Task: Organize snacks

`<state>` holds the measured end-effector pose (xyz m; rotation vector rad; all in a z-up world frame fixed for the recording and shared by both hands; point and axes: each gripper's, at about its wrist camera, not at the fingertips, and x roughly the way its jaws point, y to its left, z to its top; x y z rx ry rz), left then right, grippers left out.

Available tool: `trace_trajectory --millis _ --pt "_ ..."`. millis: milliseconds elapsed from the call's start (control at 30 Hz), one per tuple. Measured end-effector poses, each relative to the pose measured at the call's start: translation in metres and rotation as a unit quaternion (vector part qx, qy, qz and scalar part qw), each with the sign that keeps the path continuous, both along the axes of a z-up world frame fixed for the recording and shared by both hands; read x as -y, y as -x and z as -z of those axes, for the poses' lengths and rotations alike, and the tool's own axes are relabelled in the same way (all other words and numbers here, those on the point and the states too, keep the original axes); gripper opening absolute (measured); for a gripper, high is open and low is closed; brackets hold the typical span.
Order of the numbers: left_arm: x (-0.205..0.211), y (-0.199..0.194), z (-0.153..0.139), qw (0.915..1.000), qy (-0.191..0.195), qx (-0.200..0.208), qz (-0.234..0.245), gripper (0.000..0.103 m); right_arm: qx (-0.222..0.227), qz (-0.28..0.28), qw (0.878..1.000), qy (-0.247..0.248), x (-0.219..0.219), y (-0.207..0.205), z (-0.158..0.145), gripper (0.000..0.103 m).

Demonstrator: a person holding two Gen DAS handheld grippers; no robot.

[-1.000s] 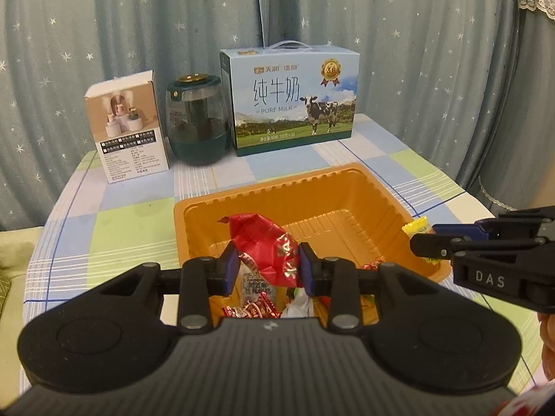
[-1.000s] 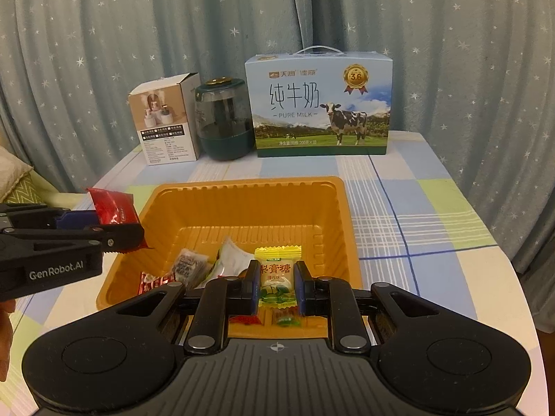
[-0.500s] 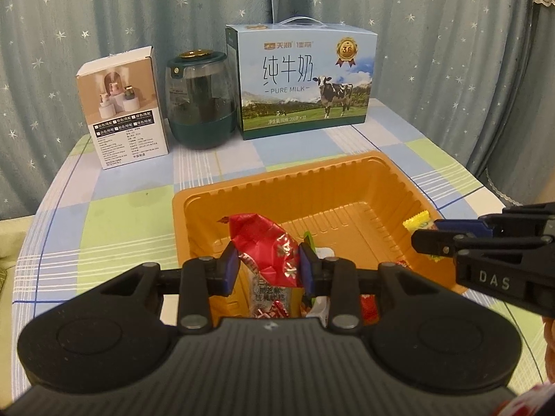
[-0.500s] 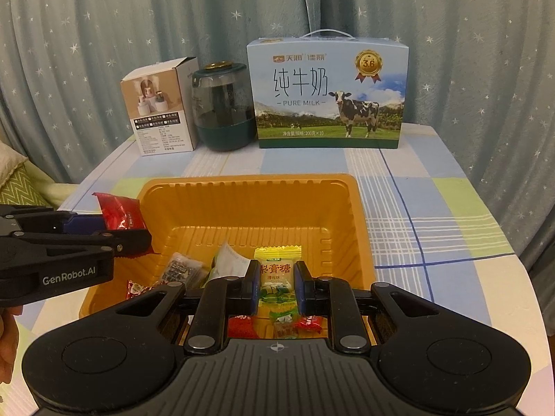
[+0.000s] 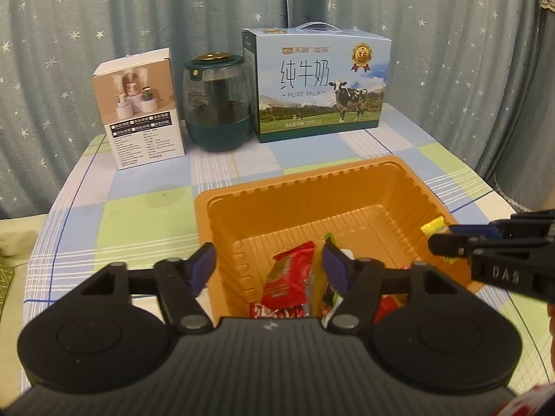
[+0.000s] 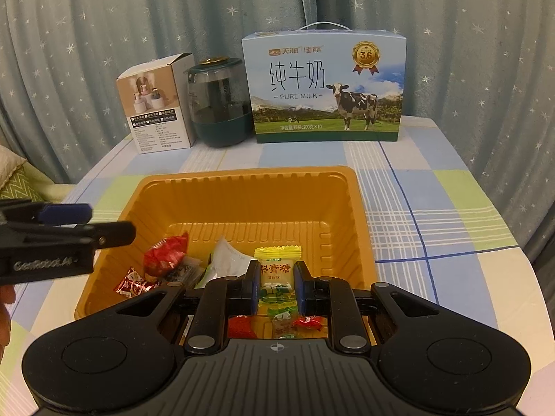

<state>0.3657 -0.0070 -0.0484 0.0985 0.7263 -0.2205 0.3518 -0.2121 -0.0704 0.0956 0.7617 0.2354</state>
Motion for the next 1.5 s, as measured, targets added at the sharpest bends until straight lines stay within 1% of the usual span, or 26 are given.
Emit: trace_trajectory --millis 100,167,267,400,467,500,567,600,667,800,867,933,1000,1100,1167,1233,1400,1500 --pt "-0.003 0.004 0.0 1.0 -0.001 -0.001 -0.002 0.071 0.0 0.0 1.0 -0.004 0.0 0.0 -0.003 0.02" --pt "-0.004 0.007 0.0 1.0 -0.001 0.0 -0.003 0.076 0.001 -0.004 1.0 -0.005 -0.001 0.0 -0.005 0.02" --pt "-0.007 0.012 0.0 0.9999 0.003 0.005 -0.008 0.081 0.002 -0.004 1.0 -0.007 -0.003 -0.001 -0.006 0.02" --pt "-0.011 0.018 0.001 0.9999 0.006 0.005 -0.013 0.086 0.005 -0.015 1.0 -0.015 -0.005 -0.003 -0.008 0.021" --pt "-0.012 0.021 0.001 0.9999 0.003 0.007 -0.013 0.089 0.009 -0.009 1.0 -0.012 -0.004 -0.002 -0.009 0.021" --pt "-0.013 0.023 0.0 0.9999 0.004 0.007 -0.015 0.089 0.011 -0.005 1.0 -0.013 -0.003 -0.001 -0.01 0.023" --pt "-0.016 0.027 0.0 0.9997 0.009 0.007 -0.019 0.09 0.009 0.004 1.0 -0.02 0.002 0.001 -0.011 0.032" --pt "-0.017 0.03 0.0 0.9997 0.012 0.007 -0.021 0.09 0.008 0.009 1.0 -0.021 0.004 0.002 -0.012 0.038" --pt "-0.018 0.037 -0.002 0.9995 0.017 0.007 -0.024 0.091 0.007 0.011 1.0 -0.022 0.008 0.008 -0.015 0.041" --pt "-0.019 0.055 -0.005 0.9992 0.024 0.009 -0.029 0.093 0.006 0.017 1.0 -0.025 0.014 0.027 -0.021 0.044" --pt "-0.019 0.068 -0.007 0.9991 0.027 0.01 -0.03 0.096 0.005 0.023 0.999 -0.028 0.018 0.039 -0.025 0.047" --pt "-0.017 0.08 -0.008 0.9991 0.028 0.01 -0.03 0.098 0.003 0.029 0.999 -0.026 0.021 0.052 -0.028 0.055" --pt "-0.015 0.092 -0.008 0.9991 0.03 0.008 -0.031 0.099 0.001 0.031 0.999 -0.027 0.024 0.065 -0.03 0.057" --pt "-0.013 0.111 -0.008 0.9988 0.037 0.004 -0.033 0.1 -0.005 0.037 0.999 -0.022 0.027 0.084 -0.034 0.058" --pt "-0.013 0.124 -0.008 0.9984 0.042 0.001 -0.037 0.103 -0.006 0.042 0.999 -0.023 0.029 0.096 -0.035 0.059" --pt "-0.013 0.137 -0.008 0.9981 0.048 -0.003 -0.04 0.103 -0.008 0.045 0.999 -0.025 0.031 0.108 -0.036 0.06" --pt "-0.012 0.167 -0.008 0.9983 0.04 -0.004 -0.042 0.103 -0.013 0.052 0.998 -0.025 0.033 0.136 -0.037 0.061" --pt "-0.014 0.181 -0.009 0.9978 0.045 -0.007 -0.049 0.103 -0.016 0.054 0.998 -0.027 0.035 0.152 -0.037 0.061"
